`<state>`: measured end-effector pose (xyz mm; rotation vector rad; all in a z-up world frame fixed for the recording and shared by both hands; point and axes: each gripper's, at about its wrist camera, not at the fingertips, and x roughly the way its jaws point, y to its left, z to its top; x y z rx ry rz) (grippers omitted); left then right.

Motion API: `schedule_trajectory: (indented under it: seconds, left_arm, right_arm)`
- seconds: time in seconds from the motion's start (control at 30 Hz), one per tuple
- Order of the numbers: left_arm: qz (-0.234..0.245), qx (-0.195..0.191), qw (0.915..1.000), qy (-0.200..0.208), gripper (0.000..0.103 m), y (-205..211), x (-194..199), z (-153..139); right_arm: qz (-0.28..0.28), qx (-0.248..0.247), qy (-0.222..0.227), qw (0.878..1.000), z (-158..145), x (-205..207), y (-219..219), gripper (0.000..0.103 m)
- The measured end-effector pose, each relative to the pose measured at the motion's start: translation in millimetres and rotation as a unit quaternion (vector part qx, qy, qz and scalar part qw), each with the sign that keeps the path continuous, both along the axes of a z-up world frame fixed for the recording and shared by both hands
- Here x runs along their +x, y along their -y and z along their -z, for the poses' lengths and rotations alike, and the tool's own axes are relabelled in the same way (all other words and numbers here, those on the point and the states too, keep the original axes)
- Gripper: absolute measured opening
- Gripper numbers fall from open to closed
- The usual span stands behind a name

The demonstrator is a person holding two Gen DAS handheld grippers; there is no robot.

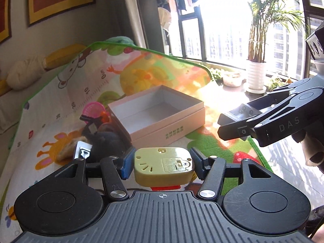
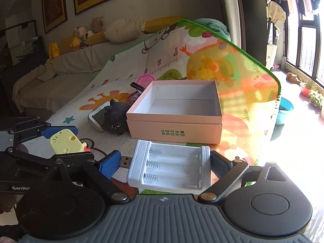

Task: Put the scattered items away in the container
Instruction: 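Carry the yellow toy and white charger over the pink box with both tools, then open both grippers to drop the toy and charger into the pink box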

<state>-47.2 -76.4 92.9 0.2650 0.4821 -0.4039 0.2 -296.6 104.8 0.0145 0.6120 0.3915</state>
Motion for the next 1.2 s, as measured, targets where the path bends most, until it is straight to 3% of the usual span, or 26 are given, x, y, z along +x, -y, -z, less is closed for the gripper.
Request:
schedule_trajectory:
  seconds: [0.33, 0.57, 0.6, 0.63, 0.67, 0.73, 0.83, 1.0, 1.1, 1.2]
  left_arm:
    - [0.033, -0.013, 0.9991, 0.023, 0.063, 8, 66, -22]
    - [0.037, -0.028, 0.9959, 0.077, 0.063, 22, 159, -39]
    - [0.035, -0.033, 0.9953, 0.084, 0.065, 23, 171, -38]
    - [0.035, -0.041, 0.9950, 0.084, 0.083, 22, 184, -37]
    - [0.036, -0.049, 0.9953, 0.075, 0.094, 20, 198, -34]
    - [0.027, -0.066, 0.9961, 0.053, 0.098, 12, 213, -28]
    - [0.004, -0.071, 0.9971, 0.028, 0.098, -9, 212, -18]
    - [-0.017, -0.048, 0.9987, -0.004, 0.100, -41, 177, 3]
    - [-0.031, -0.046, 0.9981, -0.028, 0.101, -62, 151, 19]
    - [-0.067, -0.044, 0.9957, -0.045, 0.102, -84, 128, 36]
  right_arm:
    - [0.011, 0.022, -0.001, 1.000, -36, 47, 17, 0.093]
    - [0.051, 0.061, 0.026, 0.996, -81, 144, 16, 0.093]
    - [0.056, 0.065, 0.026, 0.996, -84, 159, 12, 0.093]
    - [0.062, 0.067, 0.023, 0.996, -86, 180, 8, 0.093]
    - [0.063, 0.070, 0.018, 0.995, -86, 196, 4, 0.093]
    - [0.065, 0.081, 0.001, 0.995, -80, 227, -3, 0.094]
    - [0.087, 0.075, -0.016, 0.993, -65, 252, -8, 0.094]
    - [0.104, 0.063, -0.034, 0.992, -35, 251, 6, 0.095]
    - [0.113, 0.066, -0.057, 0.990, -16, 238, 18, 0.095]
    - [0.109, 0.046, -0.045, 0.992, -8, 214, 14, 0.095]
